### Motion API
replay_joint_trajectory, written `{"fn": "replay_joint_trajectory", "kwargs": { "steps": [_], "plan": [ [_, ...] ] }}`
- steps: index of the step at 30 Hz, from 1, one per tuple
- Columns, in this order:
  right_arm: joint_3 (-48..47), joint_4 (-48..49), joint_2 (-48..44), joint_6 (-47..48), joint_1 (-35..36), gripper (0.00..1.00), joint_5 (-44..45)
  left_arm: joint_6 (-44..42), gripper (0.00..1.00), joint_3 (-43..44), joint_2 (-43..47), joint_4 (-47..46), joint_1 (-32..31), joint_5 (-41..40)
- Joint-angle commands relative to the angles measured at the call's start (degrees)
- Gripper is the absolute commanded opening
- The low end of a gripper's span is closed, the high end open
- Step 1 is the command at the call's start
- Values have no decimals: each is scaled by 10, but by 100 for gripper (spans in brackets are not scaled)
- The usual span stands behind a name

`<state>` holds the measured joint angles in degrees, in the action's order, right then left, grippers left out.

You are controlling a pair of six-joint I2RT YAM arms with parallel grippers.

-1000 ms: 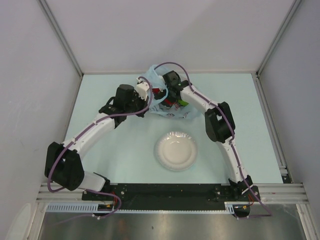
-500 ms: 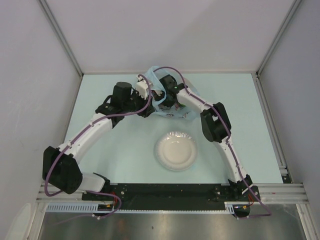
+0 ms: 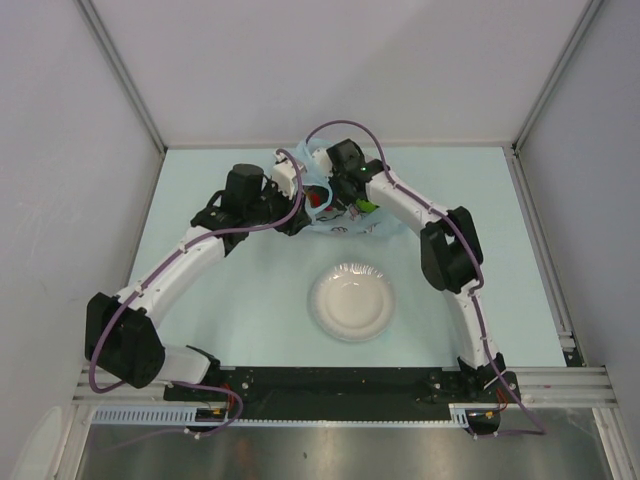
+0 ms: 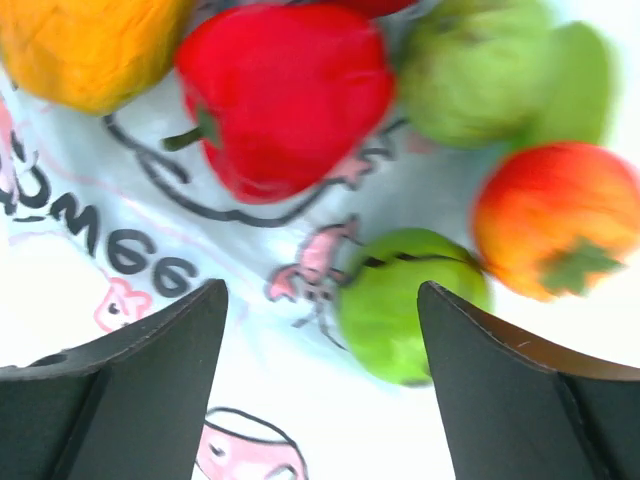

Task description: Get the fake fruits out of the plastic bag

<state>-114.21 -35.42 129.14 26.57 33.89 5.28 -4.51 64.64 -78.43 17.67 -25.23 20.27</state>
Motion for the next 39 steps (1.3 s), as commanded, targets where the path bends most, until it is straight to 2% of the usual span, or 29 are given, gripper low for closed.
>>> {"fn": "replay_joint_trajectory", "kwargs": {
  "steps": [1, 9, 18, 22, 25, 26, 28, 29, 33, 39],
  "plan": [
    [14, 35, -35, 0, -13, 84, 65, 0, 56, 15, 15, -17, 1, 23],
    [12, 52, 6, 2, -42, 86, 104, -2, 56, 25, 17, -11, 1, 24],
    [-5, 39, 44, 2, -64, 86, 75, -2, 57, 29, 11, -5, 1, 27],
    [-3, 33, 45, 3, -62, 79, 65, -2, 57, 33, 7, -8, 1, 28],
    [-5, 30, 38, 4, -61, 68, 57, -1, 57, 33, 4, -11, 0, 32],
    [-6, 26, 32, 4, -61, 62, 55, -1, 57, 32, 4, -11, 1, 34],
    [-5, 21, 15, 2, -61, 56, 49, -7, 61, 29, 7, -19, 0, 42],
    [-2, 13, 5, -5, -62, 53, 45, -15, 67, 27, 7, -23, -1, 46],
    [25, -11, -66, -28, -62, 49, -3, -44, 73, 35, 5, -15, -6, 62],
    [119, -47, -188, -53, -60, 47, -62, -63, 75, 37, -7, -27, -30, 87]
  ]
}}
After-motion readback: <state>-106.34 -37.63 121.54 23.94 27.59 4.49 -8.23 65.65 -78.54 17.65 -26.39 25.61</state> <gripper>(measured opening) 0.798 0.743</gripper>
